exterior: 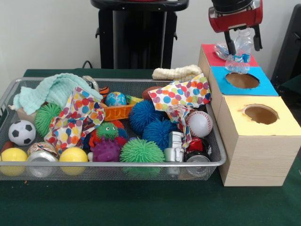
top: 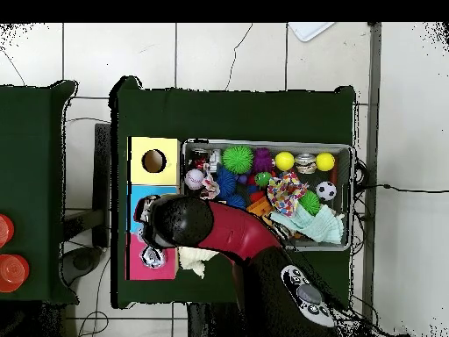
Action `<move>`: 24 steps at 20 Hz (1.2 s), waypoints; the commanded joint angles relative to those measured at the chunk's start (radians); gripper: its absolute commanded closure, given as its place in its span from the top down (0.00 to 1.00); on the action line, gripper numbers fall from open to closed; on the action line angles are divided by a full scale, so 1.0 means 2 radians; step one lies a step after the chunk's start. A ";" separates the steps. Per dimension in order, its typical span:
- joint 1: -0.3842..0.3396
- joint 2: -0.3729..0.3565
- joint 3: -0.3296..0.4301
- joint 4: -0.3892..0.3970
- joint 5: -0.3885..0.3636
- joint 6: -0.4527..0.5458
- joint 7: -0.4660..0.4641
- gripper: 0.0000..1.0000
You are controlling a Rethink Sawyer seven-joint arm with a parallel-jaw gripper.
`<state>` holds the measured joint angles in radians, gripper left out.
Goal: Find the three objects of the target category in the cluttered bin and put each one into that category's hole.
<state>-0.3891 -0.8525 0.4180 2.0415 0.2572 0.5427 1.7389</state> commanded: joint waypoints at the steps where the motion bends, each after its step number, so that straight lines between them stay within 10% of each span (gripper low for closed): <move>1: 0.000 -0.004 -0.016 0.008 -0.022 0.020 0.048 1.00; 24: -0.034 -0.090 0.000 0.097 0.005 0.105 0.031 1.00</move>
<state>-0.4278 -0.9787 0.4091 2.1549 0.2411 0.6350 1.7389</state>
